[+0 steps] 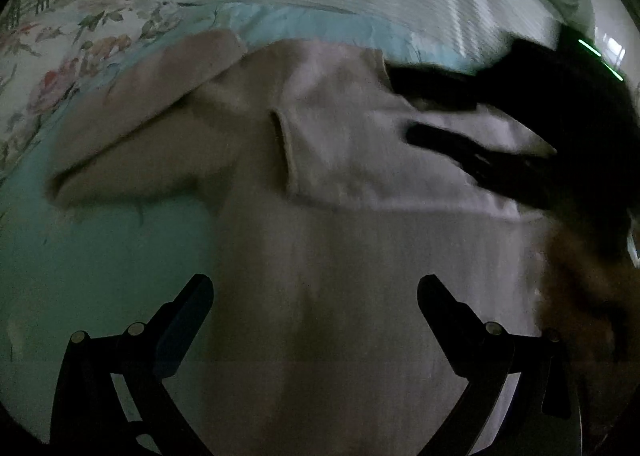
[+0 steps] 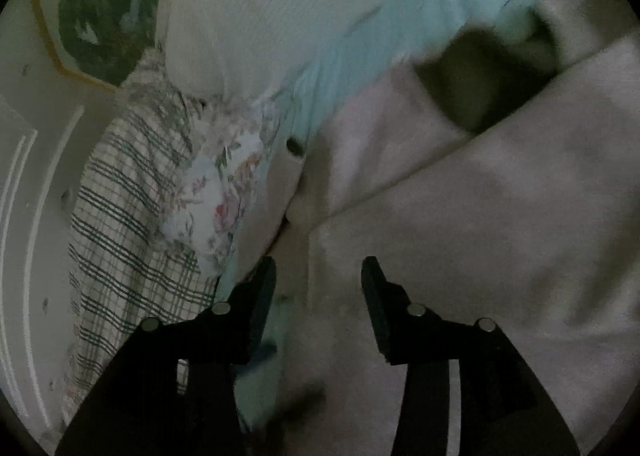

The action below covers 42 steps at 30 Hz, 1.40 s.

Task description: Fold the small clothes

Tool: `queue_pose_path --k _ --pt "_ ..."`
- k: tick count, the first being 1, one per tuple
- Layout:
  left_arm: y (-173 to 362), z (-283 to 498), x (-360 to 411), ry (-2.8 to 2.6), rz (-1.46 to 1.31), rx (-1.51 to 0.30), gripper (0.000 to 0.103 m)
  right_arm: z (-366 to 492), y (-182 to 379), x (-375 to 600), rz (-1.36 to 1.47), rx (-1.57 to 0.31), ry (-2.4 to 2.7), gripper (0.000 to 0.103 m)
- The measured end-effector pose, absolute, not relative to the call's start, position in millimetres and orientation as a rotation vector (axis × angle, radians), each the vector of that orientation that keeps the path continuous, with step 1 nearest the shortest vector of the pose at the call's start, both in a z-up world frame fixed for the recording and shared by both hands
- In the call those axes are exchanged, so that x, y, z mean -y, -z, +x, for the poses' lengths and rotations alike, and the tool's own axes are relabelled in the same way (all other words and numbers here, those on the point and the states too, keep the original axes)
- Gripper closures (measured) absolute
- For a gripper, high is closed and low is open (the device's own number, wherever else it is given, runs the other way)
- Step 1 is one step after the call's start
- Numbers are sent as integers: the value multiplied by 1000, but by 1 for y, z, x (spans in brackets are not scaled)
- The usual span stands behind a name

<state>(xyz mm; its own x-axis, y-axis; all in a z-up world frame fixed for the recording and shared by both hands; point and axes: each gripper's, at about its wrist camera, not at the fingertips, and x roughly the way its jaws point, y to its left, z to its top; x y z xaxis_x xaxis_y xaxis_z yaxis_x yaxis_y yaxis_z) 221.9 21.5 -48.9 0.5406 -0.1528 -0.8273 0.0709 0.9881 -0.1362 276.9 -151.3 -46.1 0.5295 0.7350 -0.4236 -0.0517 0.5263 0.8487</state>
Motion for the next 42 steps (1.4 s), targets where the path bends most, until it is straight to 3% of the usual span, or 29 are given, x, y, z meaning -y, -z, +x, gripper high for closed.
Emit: queue_pose_path --k 7,9,12,14,15,16,23,37,38,39,40,42 --pt "53 300 -27 77 -77 -1008 1 194 27 237 930 -774 -399 56" --pt "59 314 -25 84 -74 -1024 5 174 32 258 944 -763 -341 56" --pt "64 323 -17 101 -48 -1025 32 158 39 277 971 -754 -291 56" --pt "66 324 -10 113 -14 -1016 68 151 42 287 973 -752 -260 56" --pt "67 323 -9 127 -10 -1014 79 149 42 292 968 -752 -248 56" --pt "67 322 -7 134 -3 -1008 98 147 42 295 961 -753 -236 56" --pt "28 305 -35 49 -17 -847 101 138 37 328 853 -754 -100 56" --pt "51 315 -76 3 -81 -897 101 257 87 373 658 -953 24 56" --pt "51 315 -76 3 -79 -897 101 261 92 373 665 -965 7 59" --pt "50 315 -76 2 -78 -896 101 264 95 371 655 -969 -15 86" --pt "50 316 -76 1 -75 -896 101 263 93 370 638 -970 -20 93" --pt "51 318 -76 -2 -71 -901 101 255 82 373 623 -928 -11 95"
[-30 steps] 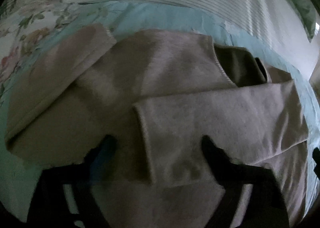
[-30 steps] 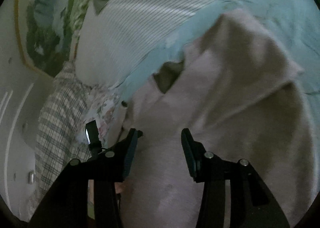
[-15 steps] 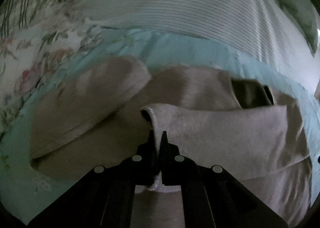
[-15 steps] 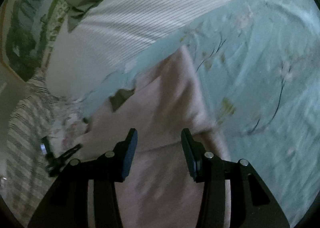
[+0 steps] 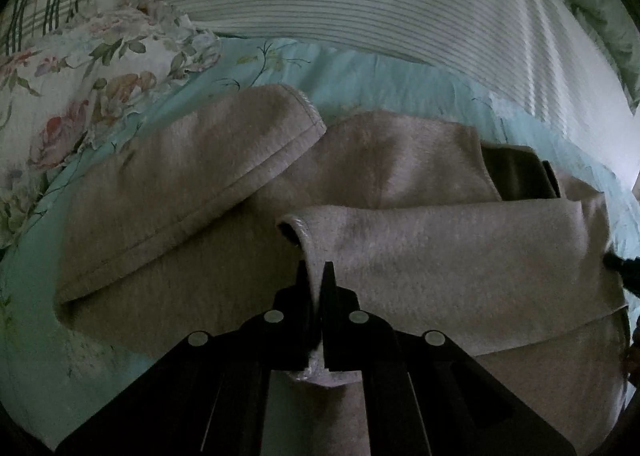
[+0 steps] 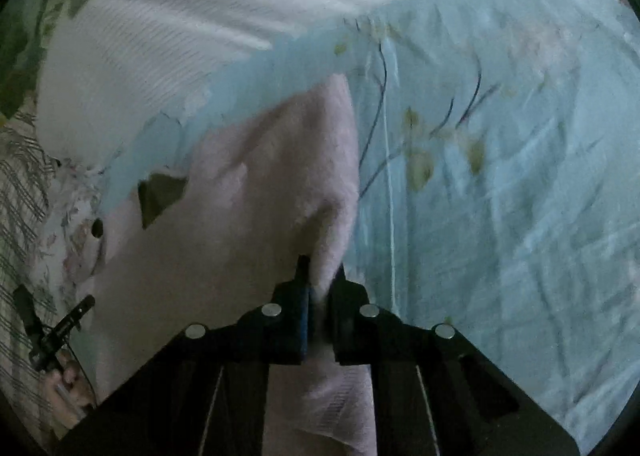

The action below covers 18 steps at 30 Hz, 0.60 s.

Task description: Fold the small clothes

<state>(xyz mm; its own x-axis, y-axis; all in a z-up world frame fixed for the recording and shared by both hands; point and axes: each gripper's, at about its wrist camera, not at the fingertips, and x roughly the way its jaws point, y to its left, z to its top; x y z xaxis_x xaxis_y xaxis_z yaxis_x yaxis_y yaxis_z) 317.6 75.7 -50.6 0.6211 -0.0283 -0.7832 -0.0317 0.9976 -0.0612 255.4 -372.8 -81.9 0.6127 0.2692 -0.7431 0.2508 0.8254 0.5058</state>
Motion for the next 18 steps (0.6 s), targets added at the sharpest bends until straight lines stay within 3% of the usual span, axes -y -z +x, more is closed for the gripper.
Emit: queue_pose_path --k 5,9,11,13,18 --pt "46 320 -63 23 -65 -893 101 251 84 381 594 -946 65 95" --pt "58 322 -52 -3 -6 -914 101 239 72 371 548 -943 144 87" --pt "60 320 -55 0 -5 -917 99 225 56 359 548 -874 112 77" --pt "60 318 -58 -3 -5 -919 95 219 53 336 556 -861 8 48" --pt "55 306 -75 -32 -46 -924 79 213 79 318 557 -948 -16 47"
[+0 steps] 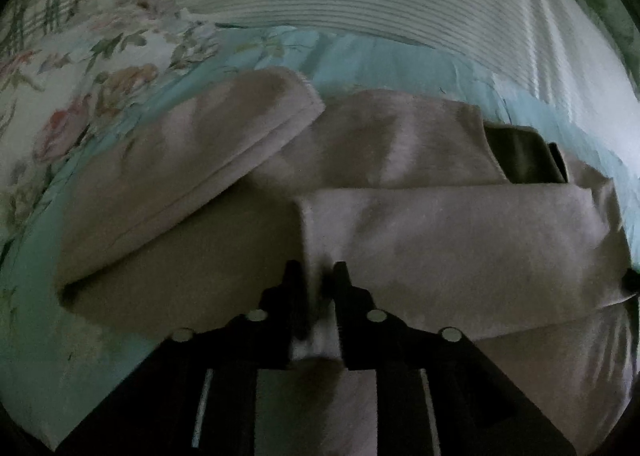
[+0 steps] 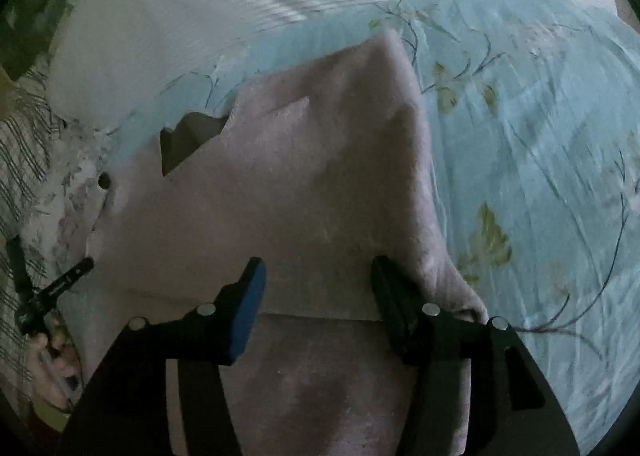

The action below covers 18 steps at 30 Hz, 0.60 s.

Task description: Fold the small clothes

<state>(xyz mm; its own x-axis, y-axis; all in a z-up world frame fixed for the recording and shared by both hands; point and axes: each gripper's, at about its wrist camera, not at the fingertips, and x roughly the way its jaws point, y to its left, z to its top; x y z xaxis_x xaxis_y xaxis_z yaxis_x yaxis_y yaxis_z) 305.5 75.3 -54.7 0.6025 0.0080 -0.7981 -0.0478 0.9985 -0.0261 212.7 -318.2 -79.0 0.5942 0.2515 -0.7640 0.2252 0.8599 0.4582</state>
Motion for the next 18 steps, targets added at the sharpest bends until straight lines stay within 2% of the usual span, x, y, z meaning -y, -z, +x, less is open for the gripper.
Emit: queue_pose_path --k 2,5,7,10,18 --pt "47 294 -88 -74 -33 -896 59 208 73 317 588 -944 -11 47" --pt "32 286 -105 -139 -5 -842 38 196 57 302 610 -915 -81 47" --pt "26 289 -110 -135 7 -842 28 190 48 278 604 -908 -149 45" --pt "23 306 -108 -146 60 -849 19 179 42 250 637 -910 -238 41" --pt "51 380 -102 -177 162 -904 18 167 51 210 663 -966 -326 40"
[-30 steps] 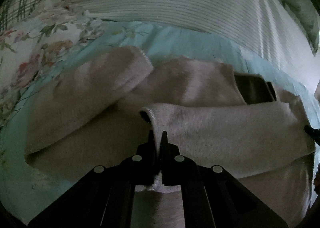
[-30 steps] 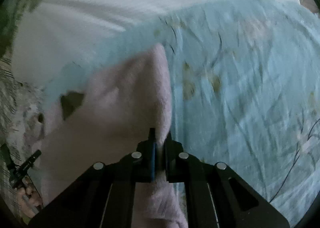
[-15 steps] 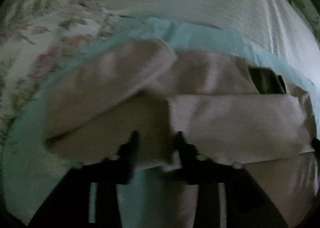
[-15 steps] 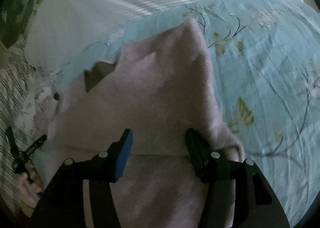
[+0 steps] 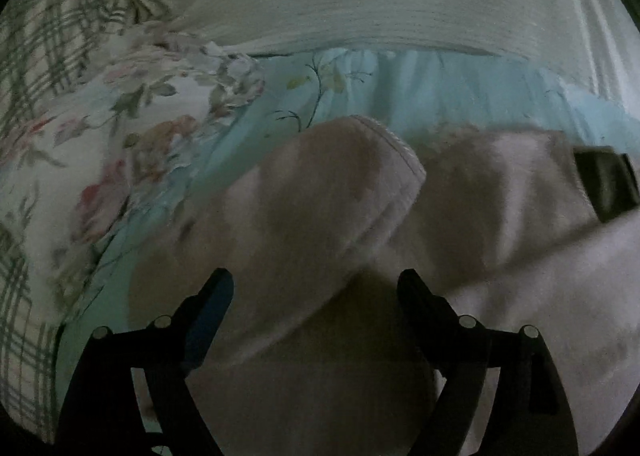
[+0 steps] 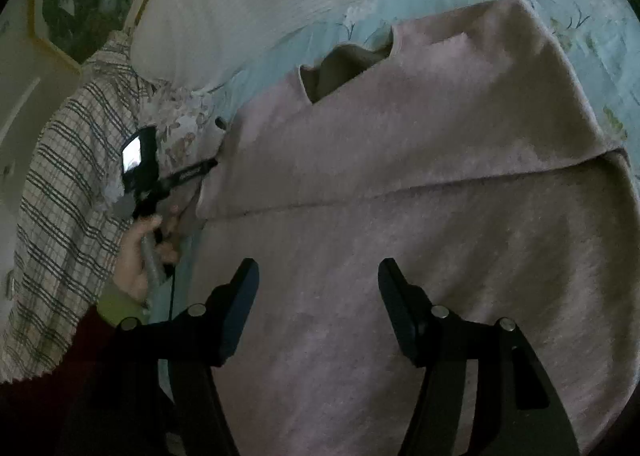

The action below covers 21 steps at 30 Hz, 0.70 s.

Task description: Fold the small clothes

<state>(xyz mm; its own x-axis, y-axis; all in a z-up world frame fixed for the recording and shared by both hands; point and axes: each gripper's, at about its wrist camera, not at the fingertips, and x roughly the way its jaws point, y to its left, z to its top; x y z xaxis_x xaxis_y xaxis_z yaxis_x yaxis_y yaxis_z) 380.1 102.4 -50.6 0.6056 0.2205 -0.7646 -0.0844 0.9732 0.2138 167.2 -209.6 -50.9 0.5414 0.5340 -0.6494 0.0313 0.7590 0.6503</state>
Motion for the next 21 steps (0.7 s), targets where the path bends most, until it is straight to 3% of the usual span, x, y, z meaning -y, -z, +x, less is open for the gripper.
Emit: queue_pose_path --k 1,3,4,5,11,21 --pt "53 387 -105 -178 153 -909 21 167 53 209 662 -971 -324 40" --pt "59 400 -113 -173 118 -933 46 166 54 211 664 -976 -315 40" --pt "61 404 -118 -155 86 -949 74 166 55 213 670 -974 -312 40" --pt "61 406 -124 -134 44 -959 89 166 55 214 675 -971 -308 40" --pt "27 383 -133 -93 -71 -868 98 161 54 223 697 -949 -298 40" --pt "-39 336 -70 70 -135 -719 99 137 41 247 724 -891 -267 40"
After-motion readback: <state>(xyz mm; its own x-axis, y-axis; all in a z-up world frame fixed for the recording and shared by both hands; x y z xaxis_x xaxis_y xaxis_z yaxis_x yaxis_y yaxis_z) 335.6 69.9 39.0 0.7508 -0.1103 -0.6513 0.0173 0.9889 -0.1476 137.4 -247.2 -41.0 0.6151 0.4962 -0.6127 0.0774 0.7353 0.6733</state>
